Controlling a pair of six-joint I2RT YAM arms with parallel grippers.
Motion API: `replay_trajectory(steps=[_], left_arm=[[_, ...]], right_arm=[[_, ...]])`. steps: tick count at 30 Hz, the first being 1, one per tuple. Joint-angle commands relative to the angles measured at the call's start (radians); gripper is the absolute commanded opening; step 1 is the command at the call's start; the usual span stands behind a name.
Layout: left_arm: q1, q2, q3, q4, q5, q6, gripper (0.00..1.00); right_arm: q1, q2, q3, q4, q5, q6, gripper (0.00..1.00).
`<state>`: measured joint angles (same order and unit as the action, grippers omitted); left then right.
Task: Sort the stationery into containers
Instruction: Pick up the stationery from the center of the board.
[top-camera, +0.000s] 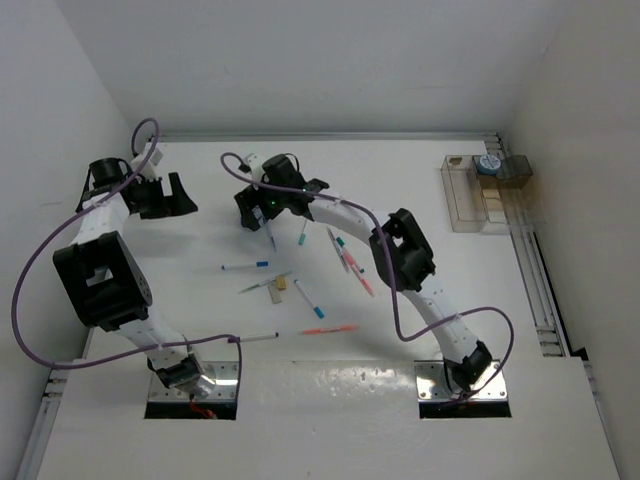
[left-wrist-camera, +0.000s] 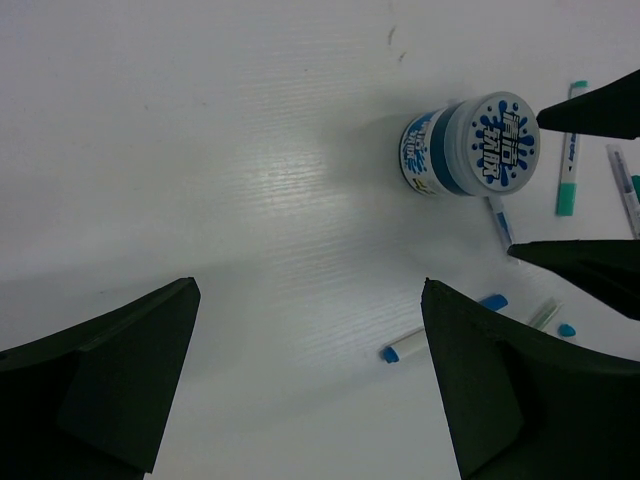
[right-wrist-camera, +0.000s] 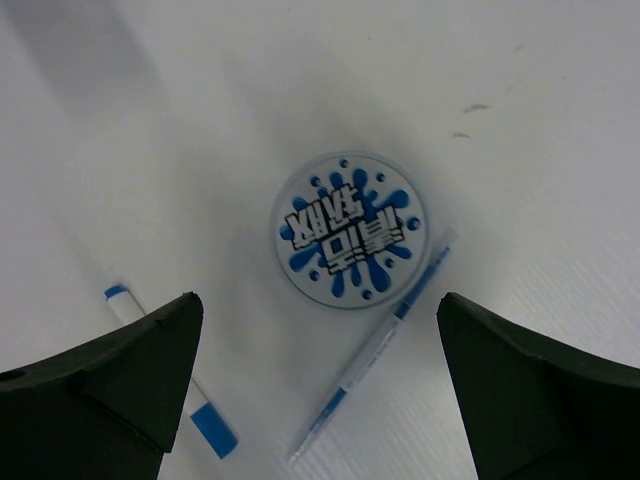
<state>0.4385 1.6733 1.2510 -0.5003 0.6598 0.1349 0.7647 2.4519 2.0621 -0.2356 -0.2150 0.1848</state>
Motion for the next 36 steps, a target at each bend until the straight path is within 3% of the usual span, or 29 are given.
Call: replay_trajectory(steps=[1, 14, 29, 36], left_arm=[[0.017, -0.032, -0.013, 0.005, 0.049, 0.031, 1.0], [0.019, -0.034, -0.016, -0.007, 0.06, 0.068, 1.0], [0.019, -0.03, -0.015, -0.009, 0.044, 0.081, 1.0], [0.02, -0.026, -0.009, -0.012, 0.047, 0.083, 1.0]], right_arm=[[0.027, 0.016, 0.056, 0.062, 0.035, 0.004, 0.99], [0.041, 0.081, 0.09, 0.146, 0.172, 0.022, 0.95], [0.056, 0.124, 0.132, 0.2, 0.155, 0.031, 0.83], [0.058, 0.128, 0.127, 0.188, 0.157, 0.021, 0.83]])
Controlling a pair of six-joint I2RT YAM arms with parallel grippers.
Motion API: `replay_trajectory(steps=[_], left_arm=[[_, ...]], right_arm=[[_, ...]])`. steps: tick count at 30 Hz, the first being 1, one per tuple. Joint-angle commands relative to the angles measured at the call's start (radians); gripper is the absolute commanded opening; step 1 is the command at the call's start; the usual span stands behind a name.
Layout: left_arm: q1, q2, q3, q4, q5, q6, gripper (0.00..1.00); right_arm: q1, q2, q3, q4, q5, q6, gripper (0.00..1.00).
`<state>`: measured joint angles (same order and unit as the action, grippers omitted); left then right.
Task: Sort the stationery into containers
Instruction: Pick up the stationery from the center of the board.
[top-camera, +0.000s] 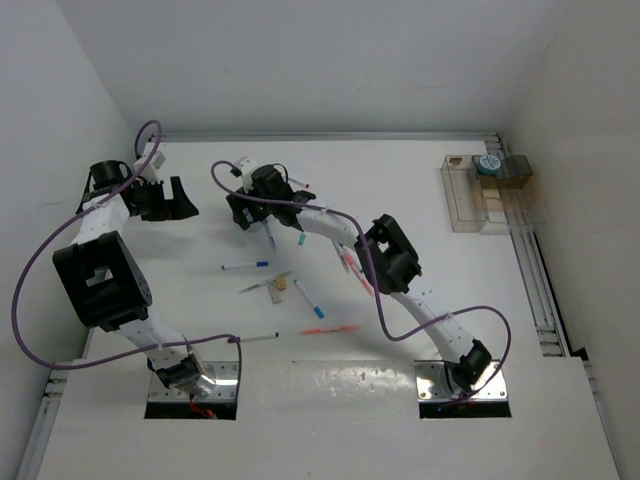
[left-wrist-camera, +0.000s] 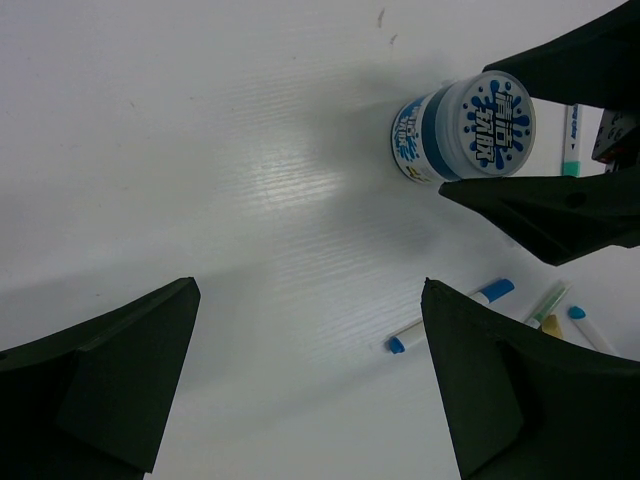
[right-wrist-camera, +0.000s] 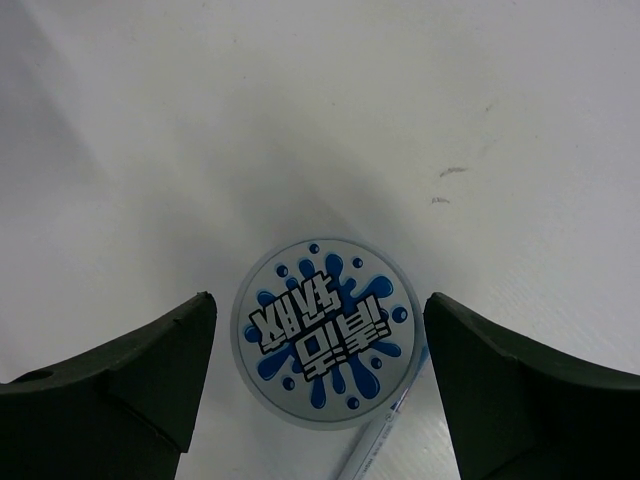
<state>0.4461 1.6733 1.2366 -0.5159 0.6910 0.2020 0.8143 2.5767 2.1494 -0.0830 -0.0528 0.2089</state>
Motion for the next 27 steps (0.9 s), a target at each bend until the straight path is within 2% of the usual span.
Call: replay_trajectory(steps=[1, 4, 8, 11, 12, 14, 20, 27], left_arm=[[0.013, -0.023, 0.004, 0.005, 0.018, 0.017, 1.0], [0.013, -0.023, 0.009, 0.004, 0.016, 0.016, 1.0], [0.013, -0.024, 0.014, 0.001, 0.013, 0.019, 1.0], [0.013, -0.032, 0.014, -0.004, 0.008, 0.023, 1.0], [0.013, -0.035, 0.015, -0.006, 0.007, 0.027, 1.0], [0.014, -0.043, 0.017, -0.007, 0.005, 0.031, 1.0], [0.008, -0.067, 0.021, -0.004, 0.021, 0.027, 1.0], [-0.012, -0.106, 0.041, -0.004, 0.007, 0.027, 1.0]], right_arm=[[0.008, 0.002, 0.037, 0.032, -0.005, -0.005, 0.83], [0.006, 0.002, 0.035, 0.035, -0.001, -0.009, 0.78], [0.005, -0.009, 0.03, 0.038, 0.002, -0.005, 0.58], [-0.007, -0.05, 0.004, 0.038, 0.001, 0.0, 0.49], [-0.013, -0.065, -0.018, 0.038, -0.001, -0.002, 0.43], [-0.041, -0.122, -0.055, 0.031, -0.001, -0.006, 0.38], [-0.177, -0.341, -0.216, -0.03, 0.05, -0.031, 0.12], [-0.401, -0.593, -0.417, -0.075, 0.125, -0.103, 0.06]])
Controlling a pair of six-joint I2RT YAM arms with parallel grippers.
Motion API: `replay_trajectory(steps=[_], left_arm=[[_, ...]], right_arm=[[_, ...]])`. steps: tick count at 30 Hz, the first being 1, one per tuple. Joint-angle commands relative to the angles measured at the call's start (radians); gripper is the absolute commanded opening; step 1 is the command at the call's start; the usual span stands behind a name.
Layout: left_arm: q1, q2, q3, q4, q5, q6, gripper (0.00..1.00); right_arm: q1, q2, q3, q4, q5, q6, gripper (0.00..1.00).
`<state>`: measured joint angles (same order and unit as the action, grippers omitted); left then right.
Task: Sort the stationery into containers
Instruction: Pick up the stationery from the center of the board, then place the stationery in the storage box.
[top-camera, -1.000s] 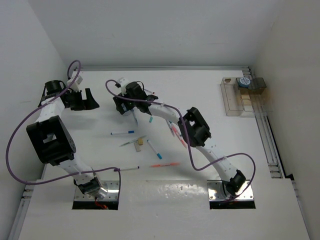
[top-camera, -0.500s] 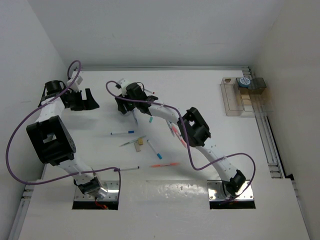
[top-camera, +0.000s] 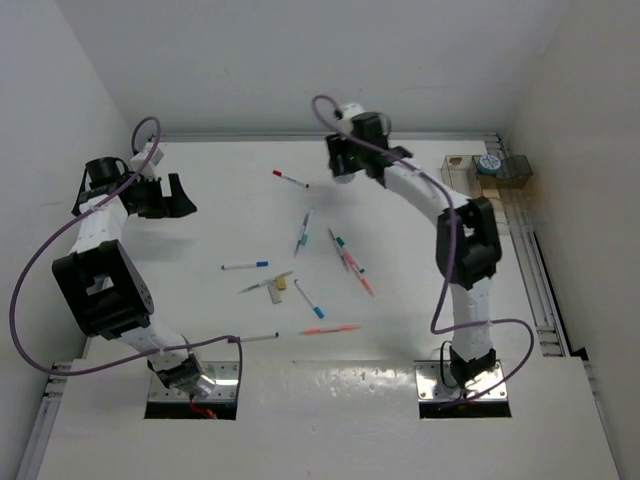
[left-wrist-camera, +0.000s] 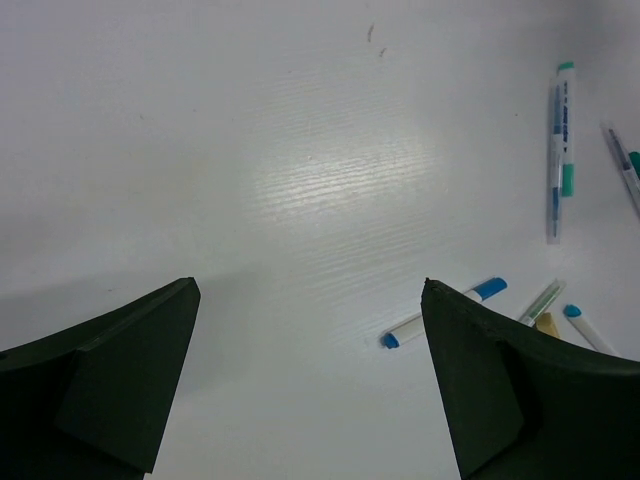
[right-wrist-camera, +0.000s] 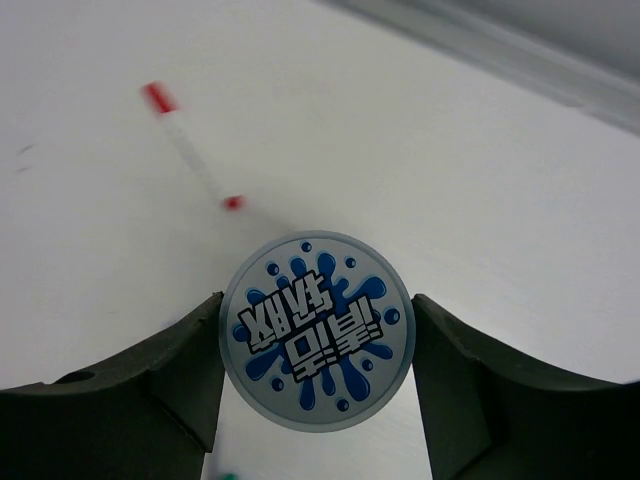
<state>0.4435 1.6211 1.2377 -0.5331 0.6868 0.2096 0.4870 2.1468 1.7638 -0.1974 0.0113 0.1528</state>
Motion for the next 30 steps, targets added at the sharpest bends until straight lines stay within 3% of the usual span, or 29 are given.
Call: replay_trajectory(steps=[1, 8, 15, 21, 30], left_arm=[[-0.015, -0.058, 0.043, 0.01, 0.0, 0.017, 1.0], [-0.065, -0.052, 0.071, 0.004, -0.024, -0.007, 1.0], [-0.117, -0.02, 0.129, -0.01, -0.044, -0.027, 1.0], [-0.141, -0.02, 0.108, 0.018, -0.073, -0.042, 1.0], [-0.144, 0.014, 0.089, 0.045, -0.078, -0.062, 1.0]], right_arm=[[-0.137, -0.183, -0.049, 0.035, 0.082, -0.056, 0.06], [-0.45, -0.269, -0.15, 0.038, 0.173, -0.068, 0.01], [-0.688, -0.219, -0.077, 0.04, 0.18, -0.062, 0.01], [-0.774, -0.142, -0.009, 0.062, 0.203, -0.036, 0.0], [-0.768, -0.1, -0.059, 0.162, 0.356, 0.048, 0.0]])
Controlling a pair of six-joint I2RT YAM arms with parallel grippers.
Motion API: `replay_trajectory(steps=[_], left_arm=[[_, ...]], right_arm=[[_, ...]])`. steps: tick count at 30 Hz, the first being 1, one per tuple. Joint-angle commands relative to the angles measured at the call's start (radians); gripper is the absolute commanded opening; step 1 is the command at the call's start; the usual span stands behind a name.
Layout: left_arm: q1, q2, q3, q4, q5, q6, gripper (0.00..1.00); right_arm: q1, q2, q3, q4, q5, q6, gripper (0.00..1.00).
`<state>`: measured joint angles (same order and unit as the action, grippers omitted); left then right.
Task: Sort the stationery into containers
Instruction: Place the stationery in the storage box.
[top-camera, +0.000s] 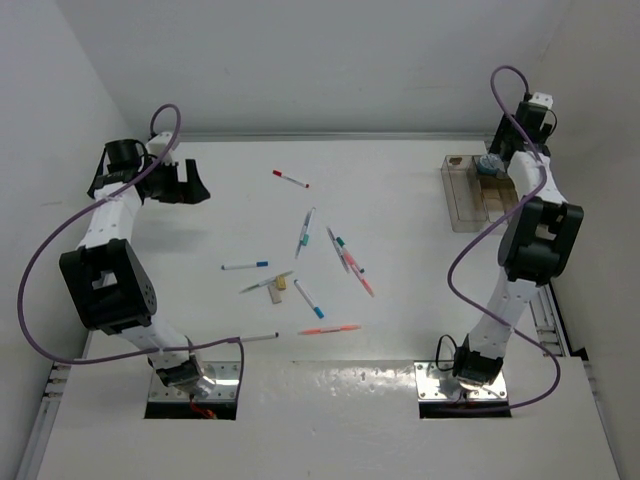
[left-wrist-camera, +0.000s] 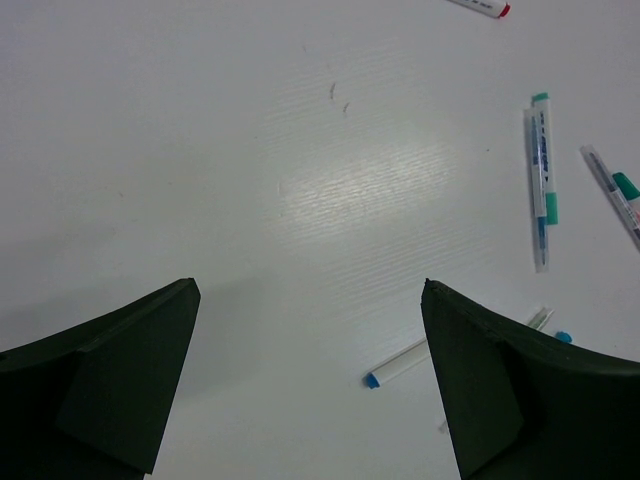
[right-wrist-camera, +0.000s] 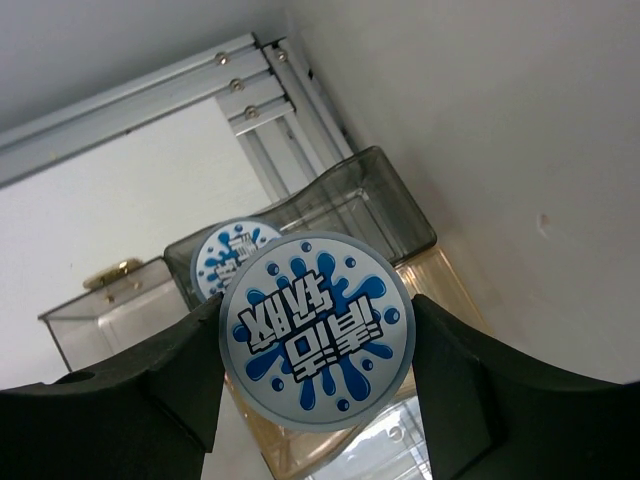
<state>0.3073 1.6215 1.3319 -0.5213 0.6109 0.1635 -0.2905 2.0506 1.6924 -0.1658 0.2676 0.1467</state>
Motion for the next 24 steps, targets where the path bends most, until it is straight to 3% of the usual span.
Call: replay_trajectory(steps=[1, 6, 12, 24], left_arm=[[-0.008, 0.018, -0.007, 0.035, -0.002, -0.016, 1.0], [-0.013, 0.04, -0.013, 0.052, 0.006, -0.025, 1.0], [-0.017, 0.066, -0.017, 0.078, 0.024, -0.055, 1.0], [-0.03, 0.1, -0.056, 0.121, 0.038, -0.081, 1.0]], right_arm=[[0.011, -0.003, 0.006, 0.153, 0.123, 0.063, 0.0], [0.01, -0.017, -0.031, 0.169, 0.219, 0.209, 0.0], [-0.006, 0.008, -0.007, 0.094, 0.206, 0.434, 0.0], [-0.021, 0.128, 0.118, 0.13, 0.226, 0.495, 0.0]])
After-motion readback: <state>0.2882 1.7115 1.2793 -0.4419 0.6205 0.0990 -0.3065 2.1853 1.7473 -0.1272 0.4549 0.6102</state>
